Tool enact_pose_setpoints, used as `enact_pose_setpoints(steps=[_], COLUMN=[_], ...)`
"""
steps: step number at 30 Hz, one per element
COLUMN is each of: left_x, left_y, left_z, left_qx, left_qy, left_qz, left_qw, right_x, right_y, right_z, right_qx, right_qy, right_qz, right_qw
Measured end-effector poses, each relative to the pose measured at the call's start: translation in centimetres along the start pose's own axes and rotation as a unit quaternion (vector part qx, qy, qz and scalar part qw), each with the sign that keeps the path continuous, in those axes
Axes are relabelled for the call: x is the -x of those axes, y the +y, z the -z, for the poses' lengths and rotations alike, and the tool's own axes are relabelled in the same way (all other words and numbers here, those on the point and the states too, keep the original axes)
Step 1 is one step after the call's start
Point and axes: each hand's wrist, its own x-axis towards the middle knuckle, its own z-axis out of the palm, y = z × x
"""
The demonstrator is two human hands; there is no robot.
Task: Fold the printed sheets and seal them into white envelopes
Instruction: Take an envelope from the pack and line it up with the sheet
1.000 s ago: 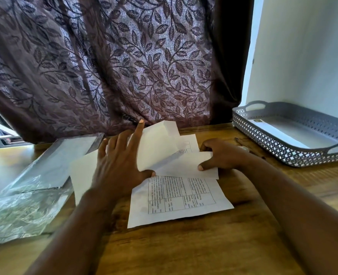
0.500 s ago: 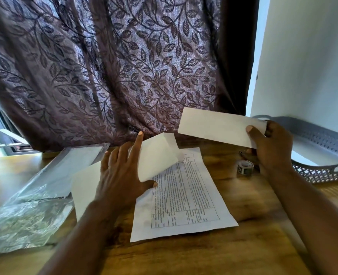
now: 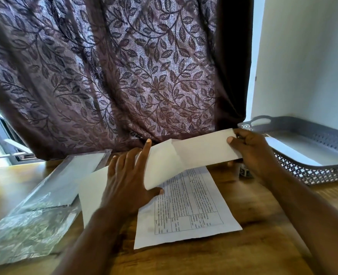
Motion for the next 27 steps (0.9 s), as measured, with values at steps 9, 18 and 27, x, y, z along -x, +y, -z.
enact_pose_setpoints(steps=[9, 18, 27], left_x=[-0.1, -0.2, -0.2], left_y=[2.3, 2.4, 2.3], left_z=[0.5, 0.7, 0.8], left_qx=[0.029, 0.044, 0.044], left_qy=[-0.013, 0.001, 0.005], left_qz=[-0.052, -0.047, -0.03], left_qw=[0.998, 0.998, 0.999], right_x=[1.8, 3.1, 4.4], right_y=[-0.4, -1.1, -1.7], right_z=[-3.5, -5.4, -5.6], right_qx=[0.04, 0.026, 0.068], right_qy=[-0.055, -0.076, -0.217], right_qz=[-0.021, -0.04, -0.015], right_qw=[0.997, 0.996, 0.974])
